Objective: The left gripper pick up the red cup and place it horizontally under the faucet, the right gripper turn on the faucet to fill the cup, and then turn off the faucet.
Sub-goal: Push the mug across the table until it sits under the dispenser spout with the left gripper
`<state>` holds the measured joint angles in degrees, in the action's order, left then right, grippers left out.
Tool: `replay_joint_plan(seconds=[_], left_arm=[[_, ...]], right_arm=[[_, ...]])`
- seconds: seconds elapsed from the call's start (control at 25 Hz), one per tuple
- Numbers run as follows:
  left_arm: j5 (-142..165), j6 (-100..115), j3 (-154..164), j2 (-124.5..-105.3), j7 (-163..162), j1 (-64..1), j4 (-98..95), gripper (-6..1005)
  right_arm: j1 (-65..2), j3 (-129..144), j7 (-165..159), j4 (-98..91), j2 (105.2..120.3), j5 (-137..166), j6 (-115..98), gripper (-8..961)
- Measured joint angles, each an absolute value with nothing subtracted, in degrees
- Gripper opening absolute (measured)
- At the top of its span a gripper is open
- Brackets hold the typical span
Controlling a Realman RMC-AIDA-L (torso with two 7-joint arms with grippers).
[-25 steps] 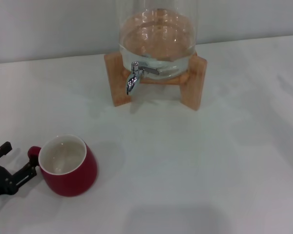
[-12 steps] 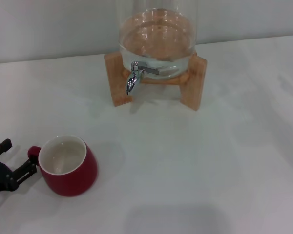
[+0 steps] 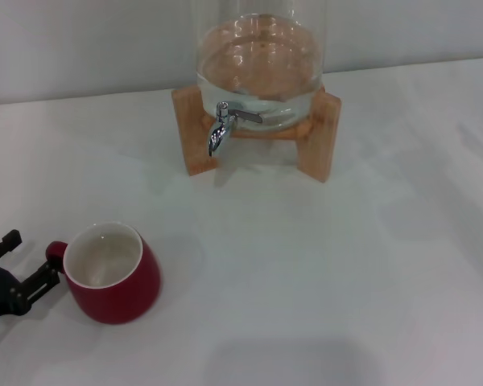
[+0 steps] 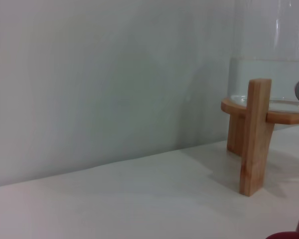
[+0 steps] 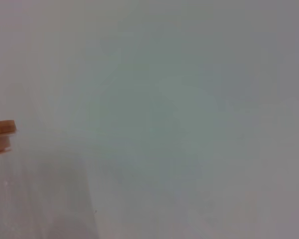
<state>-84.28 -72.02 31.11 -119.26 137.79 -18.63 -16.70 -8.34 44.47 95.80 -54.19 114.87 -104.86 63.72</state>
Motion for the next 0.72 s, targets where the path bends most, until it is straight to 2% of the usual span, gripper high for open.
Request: replay_joint_plan(seconds=[0.08, 0.52, 0.72], left_arm=[[-84.26, -72.32, 31.11, -119.26, 137.74, -18.63, -16.70, 816], [-84.19, -73.52, 31.11, -119.27, 137.75, -18.63, -16.69, 574], [-84.14, -73.55, 31.11, -119.26, 137.71, -18.63, -16.70, 359]], right_arm=[[-8.41, 44.48, 95.80, -54.21, 114.87, -104.86, 63.72, 795], [-8.35, 43.79, 95.80, -54.20, 114.96, -104.86, 63.99, 796], [-8.35, 43.67, 96.11, -54.15, 114.96, -104.86, 63.99, 796]])
